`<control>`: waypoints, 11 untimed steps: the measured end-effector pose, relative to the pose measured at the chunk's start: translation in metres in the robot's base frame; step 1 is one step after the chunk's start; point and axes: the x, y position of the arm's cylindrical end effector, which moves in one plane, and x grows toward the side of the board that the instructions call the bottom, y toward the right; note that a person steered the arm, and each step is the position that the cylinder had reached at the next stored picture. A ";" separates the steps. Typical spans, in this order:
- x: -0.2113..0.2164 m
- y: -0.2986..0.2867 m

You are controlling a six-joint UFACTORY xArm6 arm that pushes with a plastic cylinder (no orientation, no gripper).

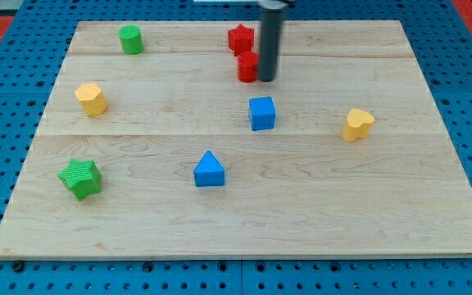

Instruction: Push the yellow hexagon towards the red star and the red circle

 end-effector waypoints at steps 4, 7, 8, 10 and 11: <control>0.105 -0.124; 0.064 -0.270; 0.044 -0.200; 0.045 -0.042; 0.020 -0.023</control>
